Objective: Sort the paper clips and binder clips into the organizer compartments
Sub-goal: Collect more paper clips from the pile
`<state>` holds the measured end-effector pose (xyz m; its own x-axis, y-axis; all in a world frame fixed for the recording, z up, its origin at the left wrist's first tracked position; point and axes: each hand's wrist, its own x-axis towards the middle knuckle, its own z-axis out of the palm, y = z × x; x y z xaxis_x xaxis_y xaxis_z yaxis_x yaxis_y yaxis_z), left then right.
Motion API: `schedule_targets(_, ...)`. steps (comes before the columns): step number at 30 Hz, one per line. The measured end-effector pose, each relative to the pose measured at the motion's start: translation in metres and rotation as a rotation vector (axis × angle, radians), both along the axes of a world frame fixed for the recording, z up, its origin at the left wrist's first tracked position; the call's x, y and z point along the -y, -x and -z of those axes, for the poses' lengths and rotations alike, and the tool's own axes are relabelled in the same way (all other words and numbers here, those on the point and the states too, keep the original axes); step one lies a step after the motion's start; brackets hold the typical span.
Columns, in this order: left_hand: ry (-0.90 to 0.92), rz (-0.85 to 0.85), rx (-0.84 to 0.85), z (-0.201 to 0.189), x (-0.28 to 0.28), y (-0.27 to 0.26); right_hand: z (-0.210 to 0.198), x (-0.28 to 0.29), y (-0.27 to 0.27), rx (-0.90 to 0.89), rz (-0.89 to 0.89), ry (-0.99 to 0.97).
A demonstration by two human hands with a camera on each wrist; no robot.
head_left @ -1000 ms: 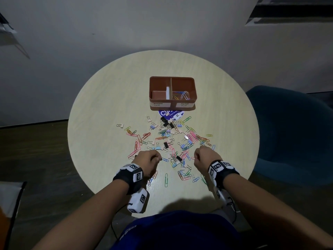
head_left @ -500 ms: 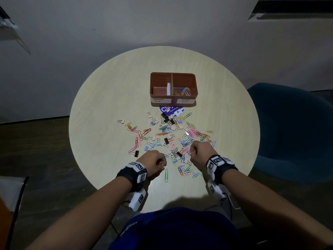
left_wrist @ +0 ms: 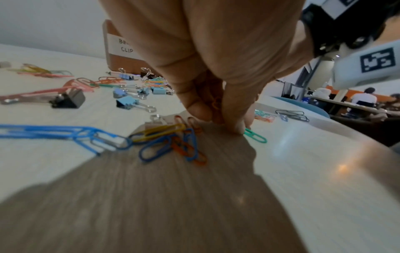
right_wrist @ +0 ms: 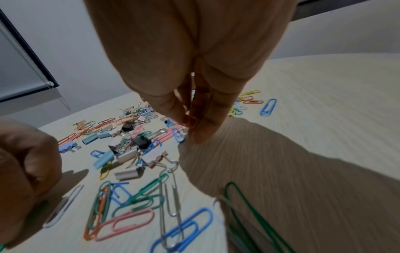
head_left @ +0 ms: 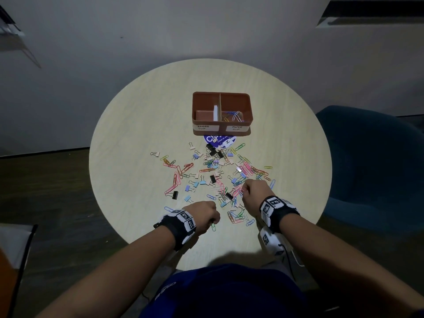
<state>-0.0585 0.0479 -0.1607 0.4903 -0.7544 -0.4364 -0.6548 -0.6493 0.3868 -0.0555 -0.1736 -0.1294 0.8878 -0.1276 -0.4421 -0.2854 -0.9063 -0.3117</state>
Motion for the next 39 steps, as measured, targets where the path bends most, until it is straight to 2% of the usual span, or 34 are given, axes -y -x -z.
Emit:
schedule_targets(6, -0.05, -0.006, 0.057, 0.002, 0.0, 0.004, 0.005, -0.003, -0.003, 0.005, 0.027, 0.007)
schedule_targets(12, -0.024, -0.06, 0.028, 0.003, -0.003, 0.006, 0.012, 0.0, -0.006, -0.06, 0.037, 0.046)
schedule_targets(18, 0.066, -0.294, -0.012, -0.003, -0.006, -0.003, 0.016, -0.001, -0.004, -0.079, -0.011, 0.085)
schedule_targets(25, 0.154, -0.48, 0.023, -0.007, -0.004, -0.023, 0.017, 0.0, -0.001, -0.067, -0.091, 0.115)
schedule_targets(30, 0.104, -0.489, 0.037, -0.006, 0.005, -0.032, 0.018, 0.006, -0.001, -0.014, -0.052, 0.061)
schedule_targets(39, -0.107, -0.31, 0.085, 0.001, 0.014, -0.034, 0.017, 0.001, -0.005, -0.08, -0.116, 0.132)
